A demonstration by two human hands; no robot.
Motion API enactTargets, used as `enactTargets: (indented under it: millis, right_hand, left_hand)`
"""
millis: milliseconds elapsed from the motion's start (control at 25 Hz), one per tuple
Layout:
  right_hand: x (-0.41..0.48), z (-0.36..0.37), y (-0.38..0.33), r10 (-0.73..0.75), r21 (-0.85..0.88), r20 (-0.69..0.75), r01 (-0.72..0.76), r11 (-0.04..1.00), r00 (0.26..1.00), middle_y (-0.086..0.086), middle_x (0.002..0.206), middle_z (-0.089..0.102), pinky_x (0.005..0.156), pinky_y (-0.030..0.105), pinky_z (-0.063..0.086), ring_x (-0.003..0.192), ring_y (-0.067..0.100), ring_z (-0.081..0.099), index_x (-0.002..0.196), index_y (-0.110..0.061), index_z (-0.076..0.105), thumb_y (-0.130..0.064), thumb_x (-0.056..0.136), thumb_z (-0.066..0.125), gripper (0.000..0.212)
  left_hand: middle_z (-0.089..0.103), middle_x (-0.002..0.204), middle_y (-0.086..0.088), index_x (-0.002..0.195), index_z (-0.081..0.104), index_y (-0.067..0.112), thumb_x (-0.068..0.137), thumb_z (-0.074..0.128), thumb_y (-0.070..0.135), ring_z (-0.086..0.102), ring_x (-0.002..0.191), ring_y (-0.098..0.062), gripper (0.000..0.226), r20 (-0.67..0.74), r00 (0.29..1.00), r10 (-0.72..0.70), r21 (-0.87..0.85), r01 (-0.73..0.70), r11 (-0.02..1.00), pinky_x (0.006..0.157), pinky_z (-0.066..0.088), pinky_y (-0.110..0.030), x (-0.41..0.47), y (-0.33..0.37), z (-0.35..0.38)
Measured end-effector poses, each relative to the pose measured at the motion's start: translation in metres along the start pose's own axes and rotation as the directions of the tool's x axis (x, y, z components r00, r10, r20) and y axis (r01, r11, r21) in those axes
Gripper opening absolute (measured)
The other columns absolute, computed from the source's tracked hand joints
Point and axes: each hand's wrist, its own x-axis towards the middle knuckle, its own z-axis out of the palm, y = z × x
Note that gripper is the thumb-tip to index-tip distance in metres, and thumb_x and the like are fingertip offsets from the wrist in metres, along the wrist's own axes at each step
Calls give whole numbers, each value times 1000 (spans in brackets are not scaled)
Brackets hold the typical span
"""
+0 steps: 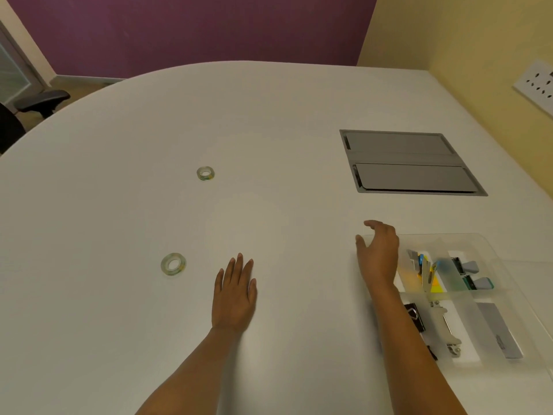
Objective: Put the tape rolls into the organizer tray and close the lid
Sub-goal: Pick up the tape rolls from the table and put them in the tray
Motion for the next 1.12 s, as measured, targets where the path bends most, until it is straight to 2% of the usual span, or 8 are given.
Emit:
enactTargets:
  millis: [120, 360, 520, 880, 1120]
  right_hand:
    - [2, 19, -28, -76, 16, 44, 76, 997, 996, 13, 129, 54, 89, 33, 48, 121, 27, 50, 124, -10, 57, -9, 90, 62, 34]
    - [8, 75, -72, -175, 47, 224, 168, 985, 959, 8, 130, 53, 92, 27, 45, 124, 21, 46, 127, -13, 53, -11, 93, 58, 35]
    - [21, 115, -104, -222, 37, 316, 222, 974, 922, 5, 132, 51, 93, 29, 48, 127, 18, 44, 129, -15, 51, -14, 94, 56, 35]
    - [48, 209, -170, -378, 27, 505, 424, 905, 776, 5, 139, 48, 97, 33, 49, 128, 19, 44, 135, -14, 47, -16, 95, 53, 40]
    - [56, 271, -221, -444, 68, 584, 504, 861, 680, 9, 143, 42, 100, 36, 46, 129, 24, 43, 141, -13, 39, -22, 95, 53, 49]
  left_hand:
    - [4, 162, 6, 151, 14, 28, 102, 21, 34, 1, 150, -11, 51, -18, 1000, -14, 2, 14, 1000, 123, -1, -33, 14, -2, -1]
    - [11, 162, 3, 151, 21, 25, 101, 25, 33, 7, 150, -13, 50, -59, 997, -41, -20, 40, 999, 123, 3, -35, 54, -9, -4]
    - [12, 162, 3, 151, 21, 24, 101, 26, 33, 7, 150, -14, 51, -77, 996, -53, -21, 52, 998, 123, 2, -35, 88, -18, -6]
    - [10, 162, 3, 152, 15, 23, 101, 24, 36, 5, 150, -12, 53, -103, 993, -62, -17, 60, 998, 123, 0, -34, 164, -48, -16]
    - [22, 159, 0, 151, 17, 19, 101, 26, 36, 13, 149, -12, 54, -126, 990, -60, -39, 55, 998, 123, 1, -34, 191, -58, -22]
